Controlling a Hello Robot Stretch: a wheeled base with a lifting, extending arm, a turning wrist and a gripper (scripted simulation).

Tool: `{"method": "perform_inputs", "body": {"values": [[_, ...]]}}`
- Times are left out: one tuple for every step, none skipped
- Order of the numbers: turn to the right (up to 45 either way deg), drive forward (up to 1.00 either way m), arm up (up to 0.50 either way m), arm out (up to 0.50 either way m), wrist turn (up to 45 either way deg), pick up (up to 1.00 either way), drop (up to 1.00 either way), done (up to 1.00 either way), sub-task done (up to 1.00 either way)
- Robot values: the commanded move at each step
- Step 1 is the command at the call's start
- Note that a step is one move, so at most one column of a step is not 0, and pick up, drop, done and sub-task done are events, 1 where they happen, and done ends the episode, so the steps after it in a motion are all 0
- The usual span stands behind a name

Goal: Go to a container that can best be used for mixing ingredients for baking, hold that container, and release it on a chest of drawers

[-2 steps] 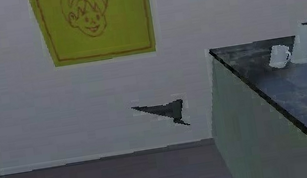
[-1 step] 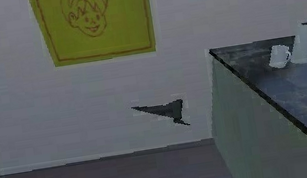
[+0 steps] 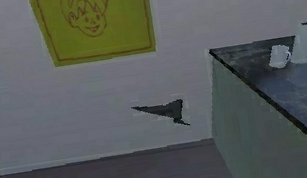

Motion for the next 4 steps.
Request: {"method": "perform_inputs", "body": {"values": [[0.0, 0.00, 0.00, 0.00, -39.0, 0.00, 0.00, 0.00, 0.00], [0.0, 0.00, 0.00, -0.30, 0.0, 0.00, 0.00, 0.00, 0.00], [45.0, 0.00, 0.00, 0.00, 0.0, 0.00, 0.00, 0.00, 0.00], [45.0, 0.00, 0.00, 0.00, 0.0, 0.00, 0.00, 0.00, 0.00]]}}
